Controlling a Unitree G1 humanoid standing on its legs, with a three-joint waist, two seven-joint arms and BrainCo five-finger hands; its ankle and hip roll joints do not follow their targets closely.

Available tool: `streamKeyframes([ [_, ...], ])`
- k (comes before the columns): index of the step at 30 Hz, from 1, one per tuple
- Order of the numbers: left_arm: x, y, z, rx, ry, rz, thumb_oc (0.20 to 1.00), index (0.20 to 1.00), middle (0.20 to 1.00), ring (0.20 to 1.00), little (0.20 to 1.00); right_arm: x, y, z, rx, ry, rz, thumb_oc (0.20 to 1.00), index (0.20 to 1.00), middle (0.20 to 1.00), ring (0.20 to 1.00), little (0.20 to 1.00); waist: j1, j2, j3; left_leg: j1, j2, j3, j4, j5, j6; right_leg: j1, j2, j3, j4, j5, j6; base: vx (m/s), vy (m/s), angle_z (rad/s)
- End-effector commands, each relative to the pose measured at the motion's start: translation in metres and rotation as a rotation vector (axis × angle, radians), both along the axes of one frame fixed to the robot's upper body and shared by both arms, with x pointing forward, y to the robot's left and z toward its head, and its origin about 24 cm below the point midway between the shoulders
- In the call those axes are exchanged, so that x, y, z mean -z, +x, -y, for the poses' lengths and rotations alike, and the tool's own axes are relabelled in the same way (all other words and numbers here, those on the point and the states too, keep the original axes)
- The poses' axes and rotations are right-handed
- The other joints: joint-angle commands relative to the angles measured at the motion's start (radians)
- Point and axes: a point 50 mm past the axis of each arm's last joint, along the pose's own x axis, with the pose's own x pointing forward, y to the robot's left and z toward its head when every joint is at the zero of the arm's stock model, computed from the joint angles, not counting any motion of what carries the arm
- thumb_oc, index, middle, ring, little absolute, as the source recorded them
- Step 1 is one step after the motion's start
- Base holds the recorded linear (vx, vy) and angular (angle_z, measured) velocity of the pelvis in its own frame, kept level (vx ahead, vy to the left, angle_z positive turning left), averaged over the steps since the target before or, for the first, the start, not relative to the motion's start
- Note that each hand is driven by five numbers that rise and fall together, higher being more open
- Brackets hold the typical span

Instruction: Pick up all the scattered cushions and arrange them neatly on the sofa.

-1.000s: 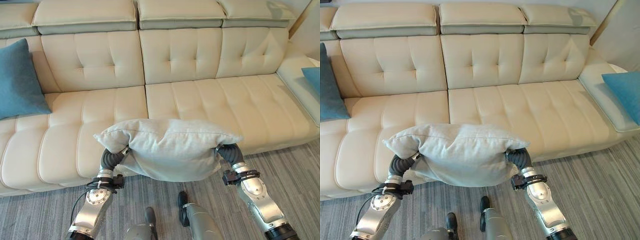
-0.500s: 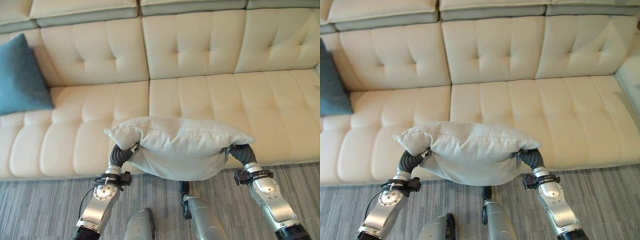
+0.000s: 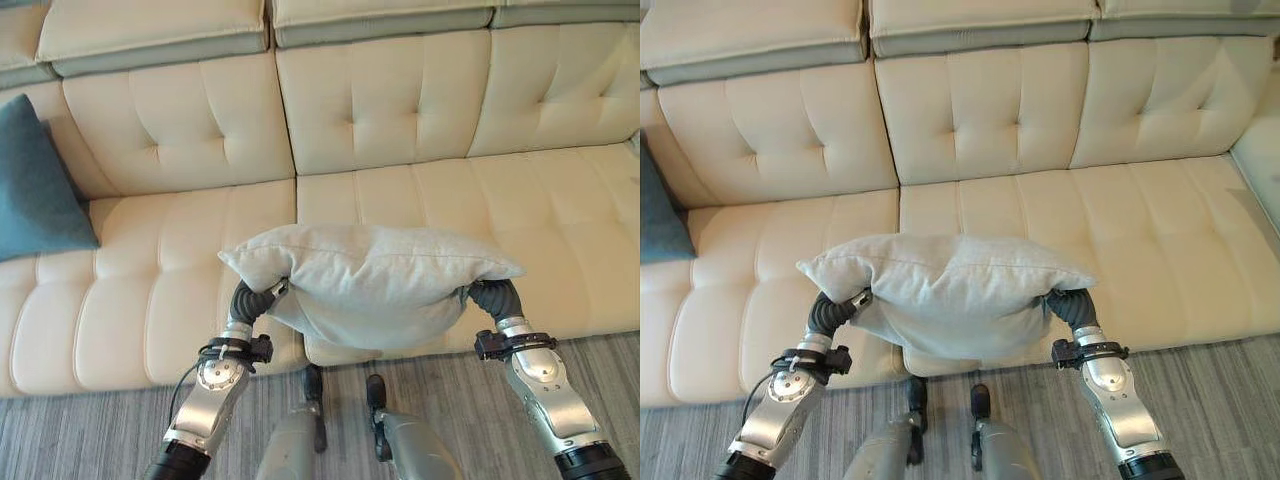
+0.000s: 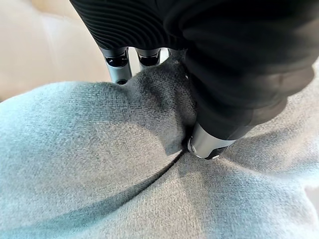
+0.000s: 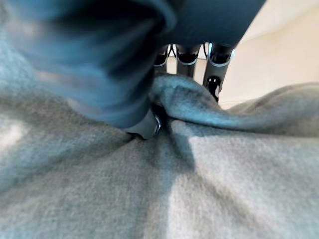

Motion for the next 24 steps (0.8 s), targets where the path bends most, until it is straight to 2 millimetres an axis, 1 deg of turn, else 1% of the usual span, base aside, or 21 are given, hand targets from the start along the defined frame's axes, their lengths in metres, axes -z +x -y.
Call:
streamKeyframes([
  [1,-0.046,0.007,0.013,0.110,0.042,0.236,0.200,0.200,0.200,0.200,0.200,-0.049,0.013,-0.046,-0.188,0.042,0.261,0.200,0.200,0.200,0.200,0.200,0.030,-0.081,-0.054,0.032,-0.039,0.024,0.037,-0.122,-0.011,0.014,-0.046,0.042,-0.056,0.007,0.078,0.05,0.077,-0.18],
  [2,-0.046,0.008,0.013,0.110,0.043,0.236,0.200,0.200,0.200,0.200,0.200,-0.049,0.013,-0.046,-0.189,0.043,0.262,0.200,0.200,0.200,0.200,0.200,0.031,-0.082,-0.053,0.033,-0.039,0.026,0.035,-0.121,-0.011,0.015,-0.046,0.044,-0.057,0.008,0.078,0.03,0.057,-0.14],
  [3,-0.048,0.008,0.011,0.107,0.051,0.244,0.200,0.200,0.200,0.200,0.200,-0.053,0.015,-0.049,-0.195,0.047,0.283,0.200,0.200,0.200,0.200,0.200,0.037,-0.085,-0.057,0.037,-0.041,0.030,0.027,-0.120,-0.007,0.016,-0.049,0.045,-0.063,0.010,0.081,0.04,0.071,-0.16],
  [4,-0.052,0.012,0.010,0.100,0.063,0.263,0.200,0.200,0.200,0.200,0.200,-0.064,0.020,-0.057,-0.216,0.058,0.325,0.200,0.200,0.200,0.200,0.200,0.050,-0.088,-0.061,0.043,-0.045,0.037,0.009,-0.117,-0.002,0.018,-0.056,0.049,-0.073,0.017,0.088,0.05,0.091,-0.16],
  [7,-0.064,0.021,0.008,0.077,0.085,0.316,0.200,0.200,0.200,0.200,0.200,-0.086,0.029,-0.072,-0.257,0.065,0.415,0.200,0.200,0.200,0.200,0.200,0.068,-0.085,-0.064,0.041,-0.053,0.041,-0.009,-0.111,0.003,0.012,-0.070,0.045,-0.083,0.025,0.094,0.04,0.075,-0.06],
  [9,-0.076,0.032,0.012,0.064,0.074,0.362,0.200,0.200,0.200,0.200,0.200,-0.104,0.038,-0.085,-0.269,0.046,0.479,0.200,0.200,0.200,0.200,0.200,0.079,-0.083,-0.057,0.033,-0.058,0.043,-0.018,-0.104,0.004,0.001,-0.079,0.040,-0.087,0.031,0.098,0.01,0.048,0.04],
  [11,-0.088,0.045,0.014,0.049,0.079,0.402,0.200,0.200,0.200,0.200,0.200,-0.115,0.048,-0.093,-0.268,0.023,0.509,0.200,0.200,0.200,0.200,0.200,0.088,-0.077,-0.051,0.022,-0.062,0.045,-0.025,-0.097,0.004,-0.012,-0.086,0.037,-0.088,0.035,0.102,0.00,0.039,0.08],
  [13,-0.103,0.059,0.017,0.032,0.095,0.445,0.200,0.200,0.200,0.200,0.200,-0.130,0.059,-0.098,-0.253,-0.003,0.544,0.200,0.200,0.200,0.200,0.200,0.096,-0.073,-0.041,0.004,-0.065,0.045,-0.027,-0.089,0.002,-0.030,-0.093,0.030,-0.087,0.039,0.105,-0.01,0.014,0.08],
  [14,-0.113,0.067,0.018,0.019,0.098,0.475,0.200,0.200,0.200,0.200,0.200,-0.138,0.066,-0.100,-0.238,-0.014,0.559,0.200,0.200,0.200,0.200,0.200,0.100,-0.072,-0.036,-0.005,-0.066,0.044,-0.029,-0.086,0.001,-0.038,-0.097,0.028,-0.086,0.041,0.107,-0.01,-0.005,0.05],
  [16,-0.142,0.085,0.024,-0.002,0.145,0.556,0.200,0.200,0.200,0.200,0.200,-0.164,0.081,-0.101,-0.198,-0.032,0.616,0.200,0.200,0.200,0.200,0.200,0.110,-0.065,-0.014,-0.024,-0.067,0.044,-0.030,-0.082,-0.004,-0.058,-0.103,0.021,-0.078,0.040,0.114,-0.02,-0.008,0.17],
  [18,-0.172,0.099,0.027,-0.031,0.164,0.630,0.200,0.200,0.200,0.200,0.200,-0.189,0.093,-0.102,-0.154,-0.026,0.664,0.200,0.200,0.200,0.200,0.200,0.118,-0.058,0.000,-0.042,-0.071,0.043,-0.032,-0.076,-0.006,-0.078,-0.107,0.019,-0.075,0.044,0.116,-0.01,-0.003,0.16],
  [19,-0.173,0.100,0.028,-0.031,0.164,0.633,0.200,0.200,0.200,0.200,0.200,-0.191,0.093,-0.102,-0.153,-0.026,0.668,0.200,0.200,0.200,0.200,0.200,0.119,-0.058,0.000,-0.047,-0.071,0.044,-0.033,-0.071,-0.006,-0.082,-0.106,0.020,-0.077,0.049,0.116,0.00,0.000,0.00],
  [20,-0.201,0.110,0.031,-0.051,0.199,0.696,0.200,0.200,0.200,0.200,0.200,-0.215,0.102,-0.099,-0.110,-0.031,0.709,0.200,0.200,0.200,0.200,0.200,0.127,-0.047,0.012,-0.064,-0.073,0.041,-0.034,-0.063,-0.011,-0.099,-0.111,0.016,-0.079,0.056,0.121,0.00,0.000,0.00],
  [21,-0.216,0.114,0.030,-0.080,0.203,0.728,0.200,0.200,0.200,0.200,0.200,-0.228,0.107,-0.095,-0.076,-0.038,0.731,0.200,0.200,0.200,0.200,0.200,0.134,-0.043,0.022,-0.076,-0.074,0.038,-0.034,-0.060,-0.013,-0.109,-0.112,0.014,-0.081,0.059,0.123,0.02,-0.034,0.04],
  [22,-0.228,0.116,0.031,-0.092,0.213,0.757,0.200,0.200,0.200,0.200,0.200,-0.237,0.110,-0.092,-0.054,-0.040,0.738,0.200,0.200,0.200,0.200,0.200,0.138,-0.040,0.026,-0.082,-0.075,0.034,-0.036,-0.061,-0.014,-0.113,-0.115,0.012,-0.083,0.059,0.127,0.01,-0.029,0.06],
  [24,-0.244,0.119,0.031,-0.120,0.205,0.793,0.200,0.200,0.200,0.200,0.200,-0.257,0.115,-0.085,-0.009,-0.062,0.765,0.200,0.200,0.200,0.200,0.200,0.151,-0.033,0.030,-0.104,-0.076,0.028,-0.046,-0.045,-0.018,-0.130,-0.117,0.007,-0.098,0.071,0.132,0.00,0.000,0.00],
])
